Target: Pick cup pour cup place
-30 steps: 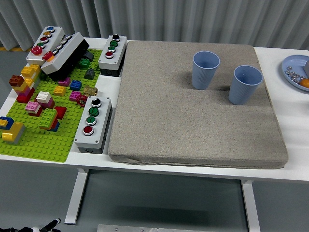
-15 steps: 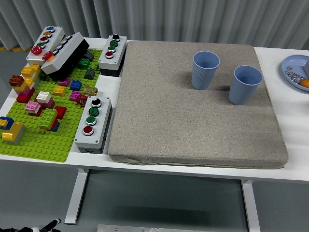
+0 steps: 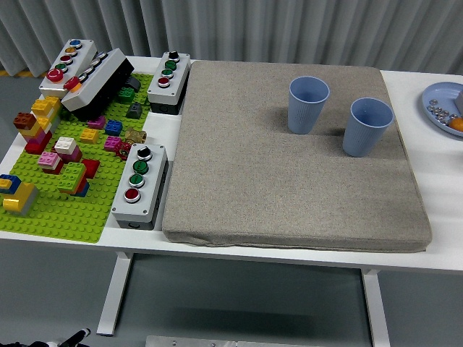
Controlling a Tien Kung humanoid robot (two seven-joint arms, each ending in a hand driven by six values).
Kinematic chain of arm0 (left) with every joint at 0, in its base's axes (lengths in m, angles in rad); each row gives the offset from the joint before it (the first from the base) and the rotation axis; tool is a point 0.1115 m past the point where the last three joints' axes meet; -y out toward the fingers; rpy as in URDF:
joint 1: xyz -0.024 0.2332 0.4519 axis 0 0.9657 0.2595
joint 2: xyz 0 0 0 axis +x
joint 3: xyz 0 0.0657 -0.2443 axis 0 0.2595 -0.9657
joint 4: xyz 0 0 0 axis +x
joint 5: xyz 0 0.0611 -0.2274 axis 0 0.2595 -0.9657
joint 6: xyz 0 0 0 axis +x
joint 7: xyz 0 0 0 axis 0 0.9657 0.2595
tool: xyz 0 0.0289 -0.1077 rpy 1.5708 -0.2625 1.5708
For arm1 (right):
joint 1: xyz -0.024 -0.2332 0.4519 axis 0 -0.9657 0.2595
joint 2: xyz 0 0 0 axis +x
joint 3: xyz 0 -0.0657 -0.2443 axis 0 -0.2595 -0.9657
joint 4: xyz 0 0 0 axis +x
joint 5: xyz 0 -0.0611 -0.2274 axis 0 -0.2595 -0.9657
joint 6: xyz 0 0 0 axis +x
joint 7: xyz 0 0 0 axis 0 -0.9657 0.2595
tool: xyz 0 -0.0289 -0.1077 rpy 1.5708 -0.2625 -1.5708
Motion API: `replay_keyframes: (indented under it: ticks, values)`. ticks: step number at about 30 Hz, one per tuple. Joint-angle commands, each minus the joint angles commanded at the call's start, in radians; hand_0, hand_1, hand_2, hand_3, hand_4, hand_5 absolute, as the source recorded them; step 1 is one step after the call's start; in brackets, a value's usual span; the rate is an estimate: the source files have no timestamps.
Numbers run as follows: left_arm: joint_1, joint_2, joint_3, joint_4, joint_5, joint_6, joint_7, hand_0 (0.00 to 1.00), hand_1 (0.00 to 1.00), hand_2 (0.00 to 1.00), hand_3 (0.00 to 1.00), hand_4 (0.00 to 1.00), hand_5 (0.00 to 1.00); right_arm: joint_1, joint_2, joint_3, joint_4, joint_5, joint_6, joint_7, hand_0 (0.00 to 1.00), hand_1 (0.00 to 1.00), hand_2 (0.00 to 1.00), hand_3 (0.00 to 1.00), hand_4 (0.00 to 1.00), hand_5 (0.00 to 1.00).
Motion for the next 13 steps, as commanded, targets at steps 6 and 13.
replay_keyframes:
  ticks: [6,13]
  values:
    - [0.0,0.0,0.0,0.0,-0.001,0.0,0.0,0.845,0.861,0.896,0.787,0.593,0.998,0.0,0.0,0.001,0.0,0.0,0.0,0.0,0.885,0.774,0.775,0.79,0.814,0.891]
    - [-0.002,0.0,0.0,0.0,-0.001,0.0,-0.001,0.846,0.862,0.896,0.787,0.594,0.998,0.001,-0.002,0.004,0.0,-0.001,0.0,-0.001,0.885,0.774,0.775,0.79,0.814,0.89]
